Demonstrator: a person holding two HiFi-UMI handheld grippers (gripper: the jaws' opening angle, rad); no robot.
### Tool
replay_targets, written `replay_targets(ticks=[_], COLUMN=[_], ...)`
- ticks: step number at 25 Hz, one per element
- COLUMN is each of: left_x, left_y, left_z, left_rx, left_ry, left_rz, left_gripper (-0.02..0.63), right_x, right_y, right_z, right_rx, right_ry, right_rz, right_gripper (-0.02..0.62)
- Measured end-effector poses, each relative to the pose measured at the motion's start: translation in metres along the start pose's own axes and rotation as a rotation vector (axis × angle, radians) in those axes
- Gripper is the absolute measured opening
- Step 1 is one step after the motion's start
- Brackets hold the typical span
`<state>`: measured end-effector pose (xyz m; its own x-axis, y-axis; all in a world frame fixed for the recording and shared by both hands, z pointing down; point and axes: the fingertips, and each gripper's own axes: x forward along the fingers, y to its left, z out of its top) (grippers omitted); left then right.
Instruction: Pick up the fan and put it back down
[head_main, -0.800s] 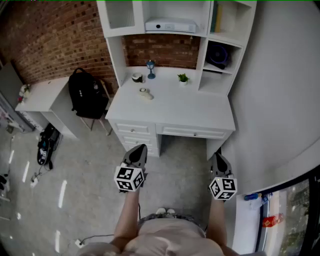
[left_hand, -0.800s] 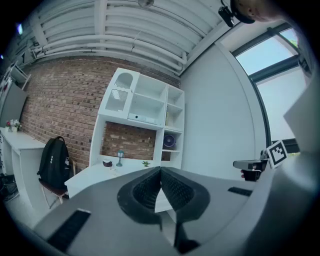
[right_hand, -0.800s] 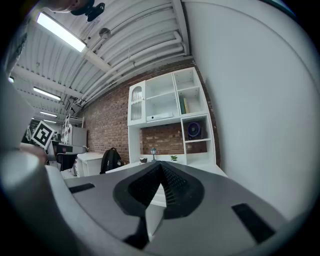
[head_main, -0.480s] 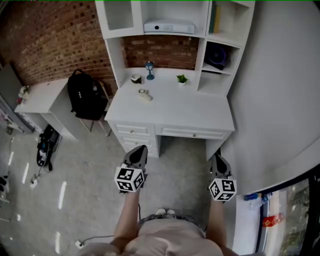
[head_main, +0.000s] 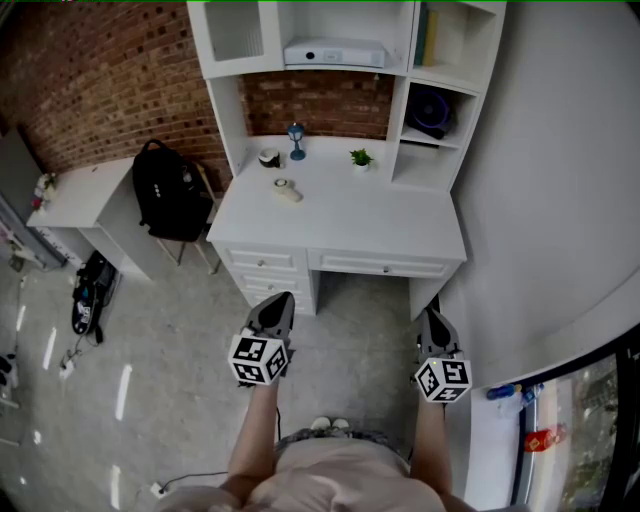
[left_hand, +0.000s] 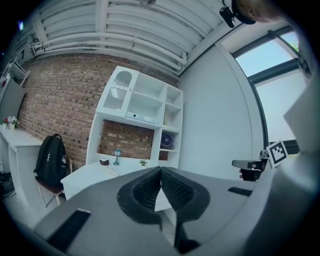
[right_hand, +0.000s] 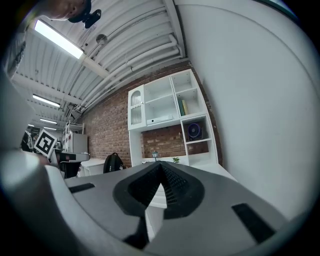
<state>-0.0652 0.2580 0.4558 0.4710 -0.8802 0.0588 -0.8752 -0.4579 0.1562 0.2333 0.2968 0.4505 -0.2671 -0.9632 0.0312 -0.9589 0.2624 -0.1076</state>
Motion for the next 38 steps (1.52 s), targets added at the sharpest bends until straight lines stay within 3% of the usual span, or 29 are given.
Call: replay_targets(ticks=[11,12,13,15,19,23,38], left_x=[-0.004,-0.003,-0.003,-0.004,-0.008,-0.012,0.020], left_y=[-0.007,-0.007,-0.006,-0.004,0.006,0.017,0.035], left_z=[-0.002,0.000,0.001,0.004,0.005,0.004,-0.009], left_rx=[0.037,0.034,0.031,0.031,0.051,0.048,0.028], left_ry=[0.003,-0.008,-0.022,-0.047,-0.060,-0.057,-0.022], left_rz=[-0.034,-0.036,-0.036,-0.037,-0.012,0.012,-0.044], left_gripper=[0.034,0.073,0.165,0.289,0.372,0.394,0.394], right_x=[-0.007,-0.007,-0.008,-0.008,-0.008,-0.006,0.016], right_y=[-0.003,-0.003,-0.004,-0.004,-0.002,0.001,0.009], right_z=[-0.006,-0.006,-0.007,-0.007,-0.007,-0.009,-0.020], right_rx=[0.033,0.035,0.038,0.041,0.050,0.058,0.085], right_ry=[0.006,0.007,0.008,0.008,0.010,0.013,0.001], right_rz=[-0.006,-0.008,-0.010,-0.014,-0.026,-0.035,-0.069], right_gripper=[0.015,0.015,0.015,0.015,0.015,0.015,0.015])
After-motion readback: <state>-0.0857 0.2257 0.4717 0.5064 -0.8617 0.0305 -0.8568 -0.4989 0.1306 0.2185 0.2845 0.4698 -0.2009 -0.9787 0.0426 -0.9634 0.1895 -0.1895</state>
